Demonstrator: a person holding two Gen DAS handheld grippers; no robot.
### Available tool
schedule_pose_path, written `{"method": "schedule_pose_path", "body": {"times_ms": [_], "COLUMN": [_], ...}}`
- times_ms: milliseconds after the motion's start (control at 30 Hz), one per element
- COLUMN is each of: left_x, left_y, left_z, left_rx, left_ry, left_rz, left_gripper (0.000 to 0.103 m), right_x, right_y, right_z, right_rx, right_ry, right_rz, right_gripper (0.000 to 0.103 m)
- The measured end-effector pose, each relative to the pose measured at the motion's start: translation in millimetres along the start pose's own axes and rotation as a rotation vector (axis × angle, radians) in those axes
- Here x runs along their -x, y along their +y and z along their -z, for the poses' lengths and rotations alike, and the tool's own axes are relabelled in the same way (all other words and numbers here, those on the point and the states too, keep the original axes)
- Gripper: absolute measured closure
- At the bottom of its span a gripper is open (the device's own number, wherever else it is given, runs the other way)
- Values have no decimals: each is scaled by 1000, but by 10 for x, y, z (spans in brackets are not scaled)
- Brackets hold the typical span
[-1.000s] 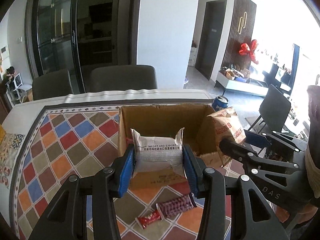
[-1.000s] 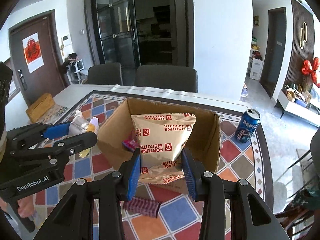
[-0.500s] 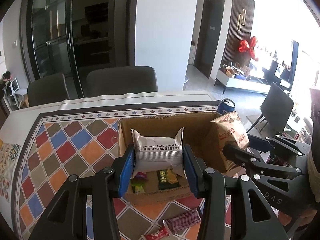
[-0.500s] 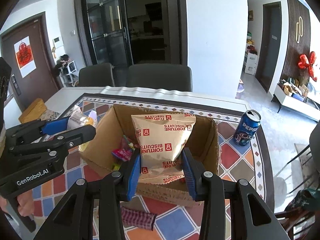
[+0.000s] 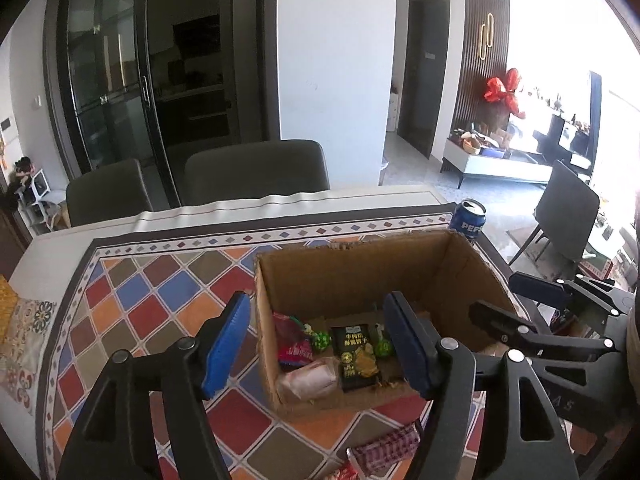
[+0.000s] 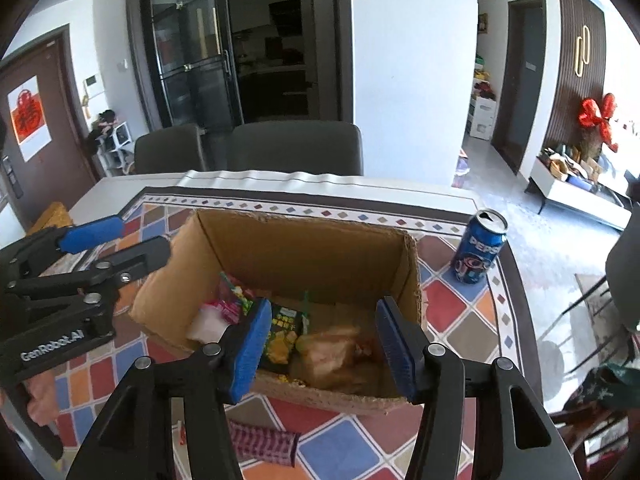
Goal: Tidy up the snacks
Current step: 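Move both tools back toward the remaining snacks on the table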
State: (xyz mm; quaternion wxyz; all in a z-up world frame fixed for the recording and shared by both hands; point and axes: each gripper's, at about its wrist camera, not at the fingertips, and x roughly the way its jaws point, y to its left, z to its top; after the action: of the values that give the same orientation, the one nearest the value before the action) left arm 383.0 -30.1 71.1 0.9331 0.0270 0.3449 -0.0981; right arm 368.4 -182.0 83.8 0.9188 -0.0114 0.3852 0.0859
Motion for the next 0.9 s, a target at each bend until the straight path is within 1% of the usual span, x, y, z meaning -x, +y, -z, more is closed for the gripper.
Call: {"method": "schedule_pose_path", "body": {"times_ms": [100, 167, 400, 433, 633, 900], "left_x": [118, 210, 530, 575, 770, 900], "left_y": [-4, -11, 17, 25, 67, 75], "left_z": [99, 171, 419, 458, 668, 983], "left_rx": [-19, -30, -70, -79, -144, -258], "left_ry": [-8, -15, -25, -26, -29, -26], "left_rz": [4, 4, 22, 22, 25, 39], "left_gripper": [34, 33, 31, 31, 30, 30], "right_x": [90, 186, 492, 527, 678, 707], "right_y": [9, 39, 152, 180, 333, 481], "right_z": [64, 132, 364, 405, 669, 1040], "right_rx": [-16, -26, -83, -87, -133, -241], "right_ry": [1, -3, -18, -15, 19, 115], "right_rz": [15, 23, 18, 20, 19, 9], "right_gripper": [47, 44, 41, 40, 39, 39]}}
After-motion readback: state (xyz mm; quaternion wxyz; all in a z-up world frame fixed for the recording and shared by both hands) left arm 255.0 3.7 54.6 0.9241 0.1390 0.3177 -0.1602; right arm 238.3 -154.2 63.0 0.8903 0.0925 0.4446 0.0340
